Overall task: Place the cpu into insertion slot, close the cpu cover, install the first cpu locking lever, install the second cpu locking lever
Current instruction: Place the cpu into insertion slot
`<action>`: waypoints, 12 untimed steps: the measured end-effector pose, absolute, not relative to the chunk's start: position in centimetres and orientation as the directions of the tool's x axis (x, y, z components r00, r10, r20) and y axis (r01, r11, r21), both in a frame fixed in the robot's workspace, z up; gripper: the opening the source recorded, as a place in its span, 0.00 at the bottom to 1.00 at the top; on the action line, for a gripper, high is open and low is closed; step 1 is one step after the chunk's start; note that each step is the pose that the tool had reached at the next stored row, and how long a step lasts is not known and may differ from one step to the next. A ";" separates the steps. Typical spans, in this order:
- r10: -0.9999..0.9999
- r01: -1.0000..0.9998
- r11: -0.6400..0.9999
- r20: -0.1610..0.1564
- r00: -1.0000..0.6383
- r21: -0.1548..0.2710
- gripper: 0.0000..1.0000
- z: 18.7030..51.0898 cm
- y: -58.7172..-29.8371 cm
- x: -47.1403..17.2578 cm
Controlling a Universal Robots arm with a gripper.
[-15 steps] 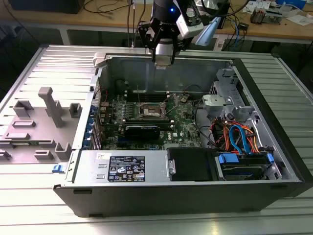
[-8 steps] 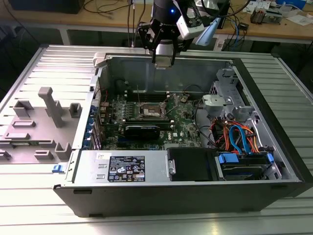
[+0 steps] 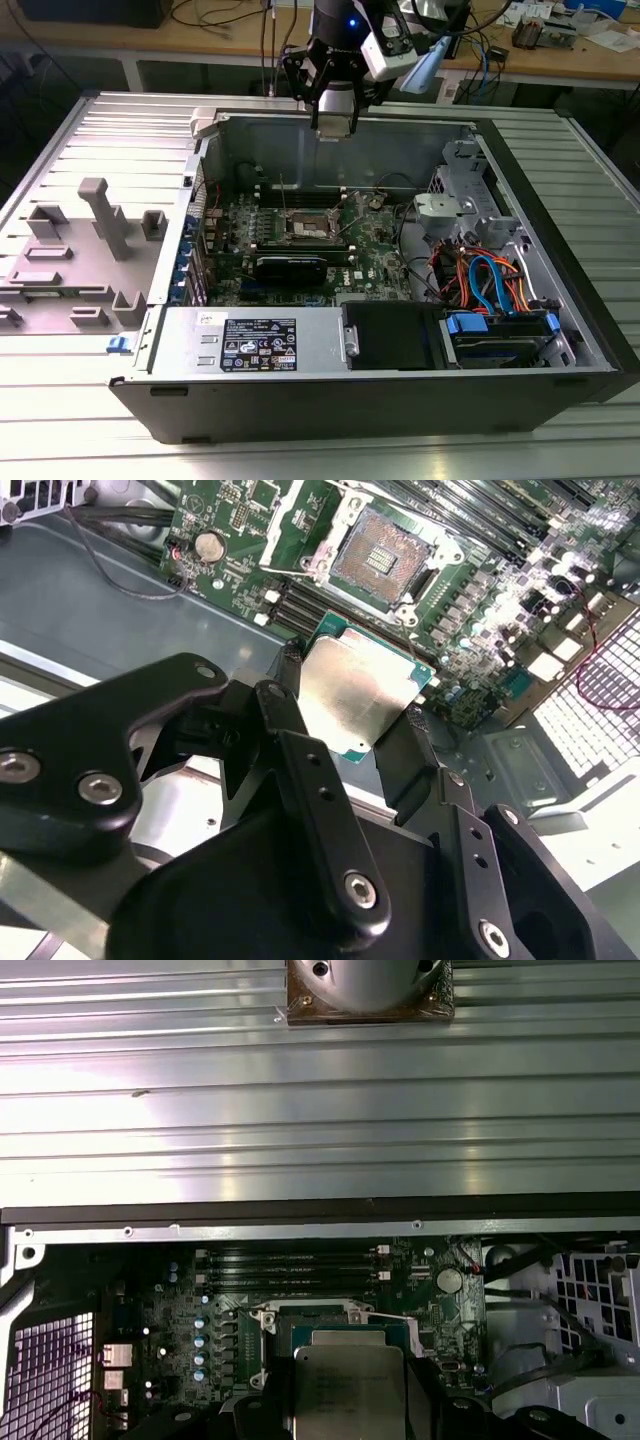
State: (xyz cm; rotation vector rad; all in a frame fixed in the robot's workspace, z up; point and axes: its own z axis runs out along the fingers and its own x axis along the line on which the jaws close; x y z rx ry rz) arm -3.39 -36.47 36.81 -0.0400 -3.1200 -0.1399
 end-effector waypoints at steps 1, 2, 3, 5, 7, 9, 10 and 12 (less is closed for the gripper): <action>0.025 0.026 0.996 0.019 -1.000 0.089 0.54 36.8 -36.5 -3.4; 0.025 0.026 0.996 0.019 -1.000 0.089 0.54 36.8 -36.5 -3.4; 0.030 0.032 0.996 0.019 -0.999 0.087 0.54 36.8 -36.5 -3.4; 0.048 0.050 0.995 0.019 -0.999 0.086 0.54 36.8 -36.5 -3.4; 0.068 0.070 0.994 0.019 -0.997 0.086 0.54 36.7 -36.5 -3.4; 0.101 0.102 0.991 0.019 -0.995 0.086 0.54 36.7 -36.5 -3.4; 0.111 0.113 0.990 0.019 -0.994 0.086 0.54 36.6 -36.5 -3.4; 0.116 0.117 0.989 0.019 -0.993 0.086 0.54 36.6 -36.5 -3.4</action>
